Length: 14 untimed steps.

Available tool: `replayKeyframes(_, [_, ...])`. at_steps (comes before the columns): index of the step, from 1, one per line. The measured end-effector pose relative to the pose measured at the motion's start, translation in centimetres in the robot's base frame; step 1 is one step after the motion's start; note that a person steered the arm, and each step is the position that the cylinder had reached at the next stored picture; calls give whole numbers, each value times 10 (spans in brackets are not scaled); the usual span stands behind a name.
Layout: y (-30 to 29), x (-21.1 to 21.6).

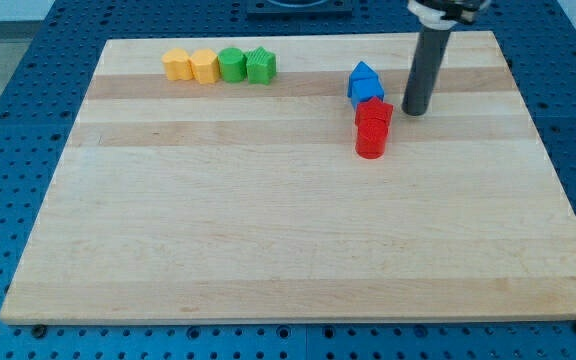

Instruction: Separate the red blocks from the blue blocks

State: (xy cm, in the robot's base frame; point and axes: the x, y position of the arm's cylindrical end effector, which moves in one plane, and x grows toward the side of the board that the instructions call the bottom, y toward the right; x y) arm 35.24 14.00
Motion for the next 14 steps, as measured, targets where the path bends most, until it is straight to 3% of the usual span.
replayKeyframes(3, [-50,5])
replayKeyframes(5, [-78,34])
replayKeyframes(8, [-92,37])
replayKeyframes(9, [-125,34])
replayKeyframes(11, [-208,17])
replayKeyframes(14, [-264,-49])
